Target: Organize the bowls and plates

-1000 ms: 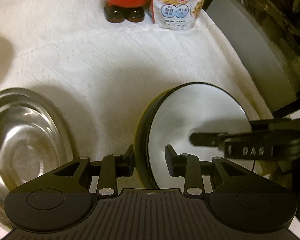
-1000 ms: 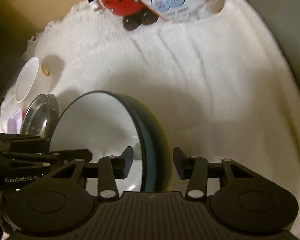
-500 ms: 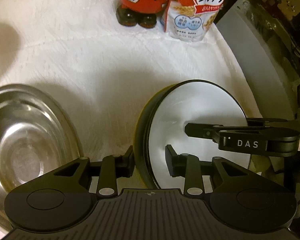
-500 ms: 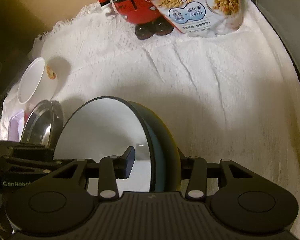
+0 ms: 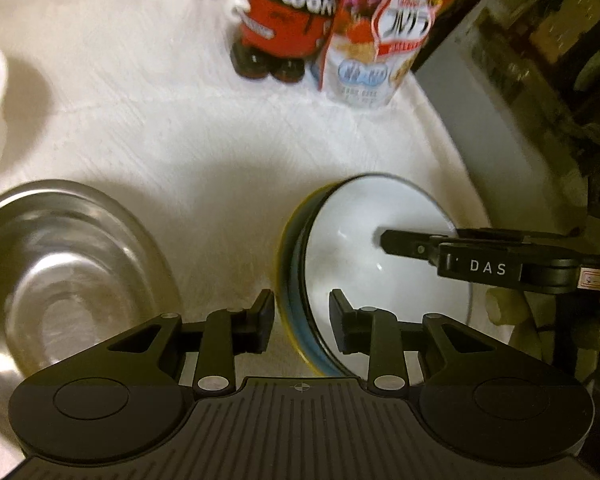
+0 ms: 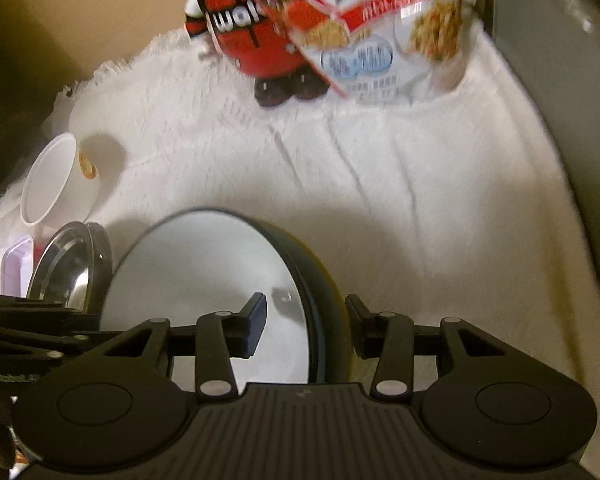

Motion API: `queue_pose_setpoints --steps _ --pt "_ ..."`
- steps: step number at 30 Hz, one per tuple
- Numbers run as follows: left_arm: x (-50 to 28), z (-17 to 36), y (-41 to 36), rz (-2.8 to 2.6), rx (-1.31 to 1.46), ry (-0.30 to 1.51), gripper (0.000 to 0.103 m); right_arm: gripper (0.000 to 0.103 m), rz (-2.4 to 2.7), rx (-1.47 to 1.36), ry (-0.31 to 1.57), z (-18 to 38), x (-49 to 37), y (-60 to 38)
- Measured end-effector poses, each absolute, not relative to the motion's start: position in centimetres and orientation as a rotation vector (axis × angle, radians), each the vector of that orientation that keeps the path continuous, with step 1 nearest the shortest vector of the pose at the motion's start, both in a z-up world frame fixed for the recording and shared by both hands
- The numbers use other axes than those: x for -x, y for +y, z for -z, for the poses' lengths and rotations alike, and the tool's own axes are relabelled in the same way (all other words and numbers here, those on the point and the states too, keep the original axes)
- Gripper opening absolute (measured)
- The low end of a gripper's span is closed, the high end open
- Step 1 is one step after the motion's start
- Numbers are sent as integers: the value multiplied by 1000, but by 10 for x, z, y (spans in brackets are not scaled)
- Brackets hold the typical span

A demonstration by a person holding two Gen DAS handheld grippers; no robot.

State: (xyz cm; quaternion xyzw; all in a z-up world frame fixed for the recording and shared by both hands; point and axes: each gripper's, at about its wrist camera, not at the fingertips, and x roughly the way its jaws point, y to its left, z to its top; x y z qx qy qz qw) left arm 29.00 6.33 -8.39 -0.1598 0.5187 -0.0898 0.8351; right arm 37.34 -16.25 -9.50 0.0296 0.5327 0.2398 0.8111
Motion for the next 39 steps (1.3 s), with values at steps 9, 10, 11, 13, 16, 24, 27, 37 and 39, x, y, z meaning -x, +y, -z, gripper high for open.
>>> queue_pose_setpoints --steps 9,10,11,13,16,24,27,37,39 --pt "-240 41 150 91 479 878 33 46 -476 103 939 37 -359 -134" --pt "-234 36 169 50 510 838 33 47 -487 104 931 31 -359 -126" --pt "-227 33 186 7 541 805 33 47 -497 109 926 26 -358 -117" --pt "-216 26 223 -93 598 750 33 47 -518 122 919 20 -357 -100" --pt "-202 22 274 -239 638 713 33 47 -554 164 897 11 -353 -64" --pt "-229 30 363 -389 676 735 33 60 -711 238 897 2 -353 57" --pt "-252 39 378 -378 667 753 33 60 -764 196 918 3 -360 100" --pt "-308 95 395 -336 639 894 33 60 -614 162 1061 68 -412 197" --pt "-311 104 395 -306 654 904 32 60 -628 129 1127 90 -420 206"
